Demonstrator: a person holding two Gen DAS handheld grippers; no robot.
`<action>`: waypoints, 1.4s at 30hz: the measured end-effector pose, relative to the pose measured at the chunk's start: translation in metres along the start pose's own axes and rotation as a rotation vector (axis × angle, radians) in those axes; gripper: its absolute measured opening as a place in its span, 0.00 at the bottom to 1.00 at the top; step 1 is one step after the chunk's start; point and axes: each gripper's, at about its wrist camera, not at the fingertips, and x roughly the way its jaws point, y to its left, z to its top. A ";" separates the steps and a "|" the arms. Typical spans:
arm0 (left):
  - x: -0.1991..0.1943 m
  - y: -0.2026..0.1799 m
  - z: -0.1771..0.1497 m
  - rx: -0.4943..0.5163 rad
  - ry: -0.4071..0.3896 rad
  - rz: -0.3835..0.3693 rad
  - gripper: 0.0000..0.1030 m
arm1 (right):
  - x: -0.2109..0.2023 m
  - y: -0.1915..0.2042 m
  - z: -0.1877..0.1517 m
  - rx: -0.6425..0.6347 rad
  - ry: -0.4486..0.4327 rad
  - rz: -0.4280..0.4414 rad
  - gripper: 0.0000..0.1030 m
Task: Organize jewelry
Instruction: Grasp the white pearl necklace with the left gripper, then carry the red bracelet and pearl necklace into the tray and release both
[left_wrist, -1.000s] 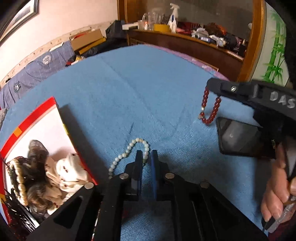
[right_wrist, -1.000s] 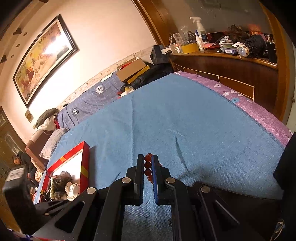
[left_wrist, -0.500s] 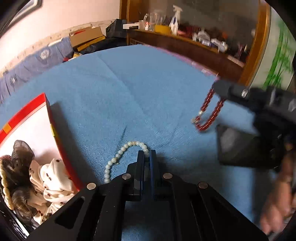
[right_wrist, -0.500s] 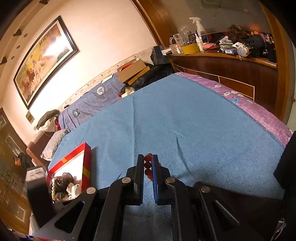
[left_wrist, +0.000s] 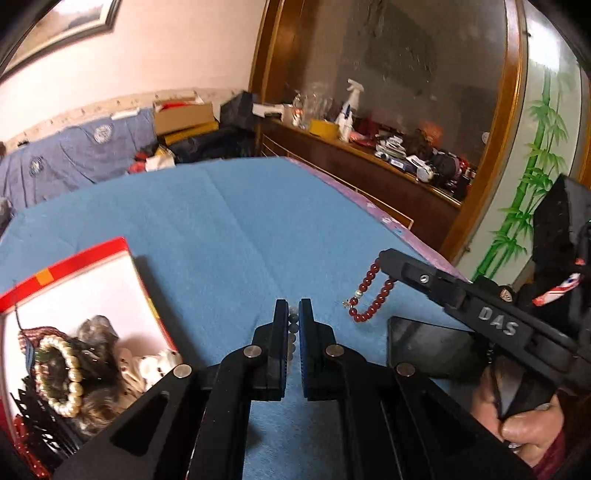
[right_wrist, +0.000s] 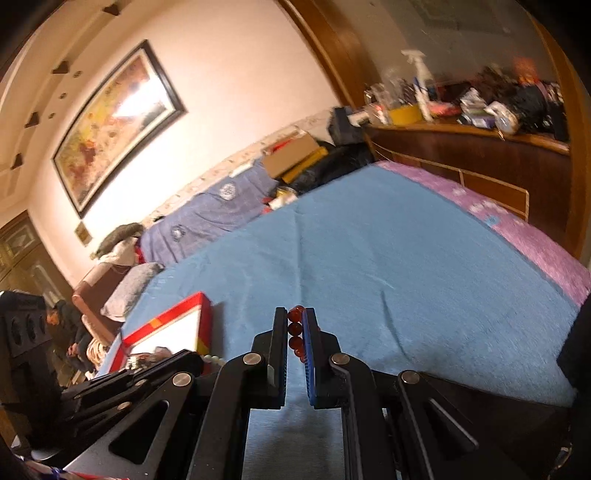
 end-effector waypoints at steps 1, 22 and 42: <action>-0.002 -0.001 0.000 0.003 -0.011 0.014 0.04 | -0.002 0.003 0.000 -0.011 -0.009 0.014 0.07; -0.043 0.024 -0.006 -0.016 -0.073 0.055 0.05 | 0.001 0.030 -0.008 -0.104 -0.020 0.088 0.08; -0.093 0.119 -0.012 -0.178 -0.118 0.107 0.05 | 0.042 0.136 -0.027 -0.107 0.080 0.252 0.08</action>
